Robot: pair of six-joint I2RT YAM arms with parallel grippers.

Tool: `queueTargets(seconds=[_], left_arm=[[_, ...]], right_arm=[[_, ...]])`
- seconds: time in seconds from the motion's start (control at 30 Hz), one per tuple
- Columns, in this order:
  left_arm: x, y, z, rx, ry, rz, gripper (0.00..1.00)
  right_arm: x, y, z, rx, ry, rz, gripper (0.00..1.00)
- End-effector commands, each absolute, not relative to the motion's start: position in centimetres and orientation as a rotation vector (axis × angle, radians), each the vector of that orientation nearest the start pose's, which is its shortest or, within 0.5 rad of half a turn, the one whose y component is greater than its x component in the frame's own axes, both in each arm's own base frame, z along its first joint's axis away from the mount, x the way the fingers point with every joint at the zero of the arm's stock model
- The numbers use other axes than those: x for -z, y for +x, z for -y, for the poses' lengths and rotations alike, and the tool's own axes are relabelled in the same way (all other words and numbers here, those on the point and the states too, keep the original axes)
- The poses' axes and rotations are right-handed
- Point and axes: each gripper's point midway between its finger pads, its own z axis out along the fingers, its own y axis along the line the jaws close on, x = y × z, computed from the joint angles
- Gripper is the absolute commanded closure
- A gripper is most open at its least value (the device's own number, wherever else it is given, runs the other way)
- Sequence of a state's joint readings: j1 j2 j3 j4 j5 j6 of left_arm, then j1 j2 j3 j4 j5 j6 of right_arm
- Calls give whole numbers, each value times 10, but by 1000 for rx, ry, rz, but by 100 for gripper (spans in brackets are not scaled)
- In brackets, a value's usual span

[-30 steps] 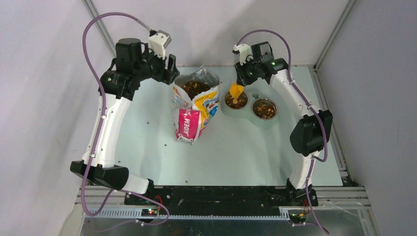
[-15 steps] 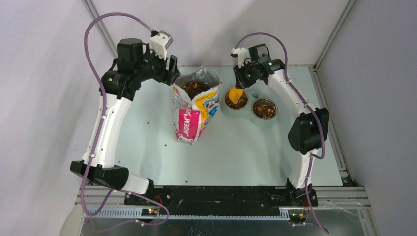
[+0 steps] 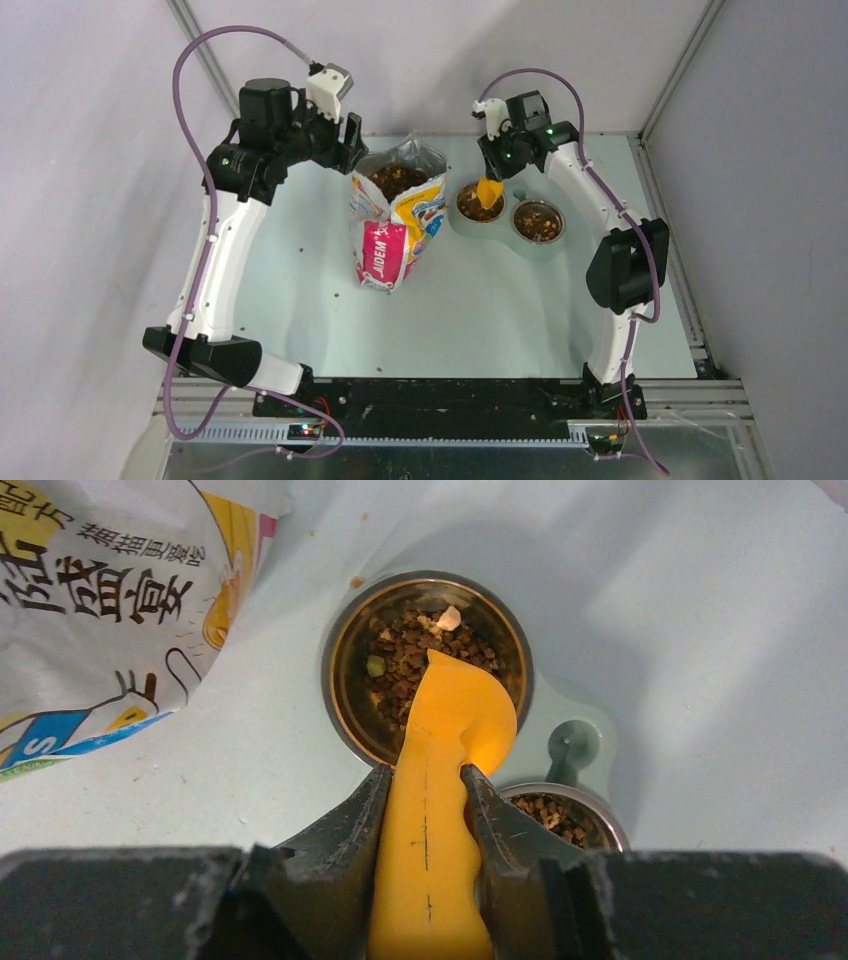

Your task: Serve the pet food

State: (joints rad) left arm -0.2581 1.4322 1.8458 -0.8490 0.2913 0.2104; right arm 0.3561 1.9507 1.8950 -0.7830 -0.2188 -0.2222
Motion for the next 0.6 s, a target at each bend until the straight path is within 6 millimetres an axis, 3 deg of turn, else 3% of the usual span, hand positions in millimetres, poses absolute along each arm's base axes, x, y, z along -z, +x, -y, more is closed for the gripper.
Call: queueTargets(seconds=[0.0,0.17,0.37,0.57], left_arm=[[-395,360,140,307,659,-1867,27],[-392,359,139,297,661,-1876,27],[-387,358,138,291,666,-1887,27],[-385,357,136,284,666,-1893,27]], right_arm=[[-204,473,-193,-264,-764,-2232,100],[-236,462,-201,-362,-761,-2177,100],[-301,436,-214,-519,-754,-2052,100],[-358,424,-211,-544,-705,-1965,100]])
